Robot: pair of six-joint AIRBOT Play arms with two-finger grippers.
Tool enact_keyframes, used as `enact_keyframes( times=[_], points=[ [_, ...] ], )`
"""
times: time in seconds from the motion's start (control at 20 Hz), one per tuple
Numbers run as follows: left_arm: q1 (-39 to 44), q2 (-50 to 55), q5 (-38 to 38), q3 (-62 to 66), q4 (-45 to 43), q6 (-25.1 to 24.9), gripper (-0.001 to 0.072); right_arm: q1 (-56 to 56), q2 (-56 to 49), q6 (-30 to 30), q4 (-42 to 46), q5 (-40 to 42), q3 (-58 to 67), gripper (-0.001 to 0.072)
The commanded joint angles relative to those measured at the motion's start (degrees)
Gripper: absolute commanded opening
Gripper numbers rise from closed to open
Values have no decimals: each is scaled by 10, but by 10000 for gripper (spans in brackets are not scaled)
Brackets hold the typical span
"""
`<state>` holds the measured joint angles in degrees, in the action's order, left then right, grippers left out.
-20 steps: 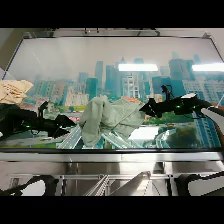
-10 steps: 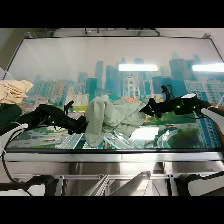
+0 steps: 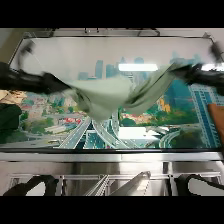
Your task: Fold the shirts.
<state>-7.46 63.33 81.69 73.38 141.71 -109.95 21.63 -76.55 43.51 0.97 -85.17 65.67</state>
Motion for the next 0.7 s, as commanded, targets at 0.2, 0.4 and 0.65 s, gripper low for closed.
enact_keyframes(
  times=[0.2,0.4,0.65],
  points=[
    [-124,-239,7,245,-27,-7,22,140,372,-144,-92,8,51,16],
    [-147,-264,33,204,-25,6,22,140,468,-130,28,129,50,16],
    [-146,-163,99,56,-20,38,22,104,349,-73,58,143,-13,17]
  ],
)
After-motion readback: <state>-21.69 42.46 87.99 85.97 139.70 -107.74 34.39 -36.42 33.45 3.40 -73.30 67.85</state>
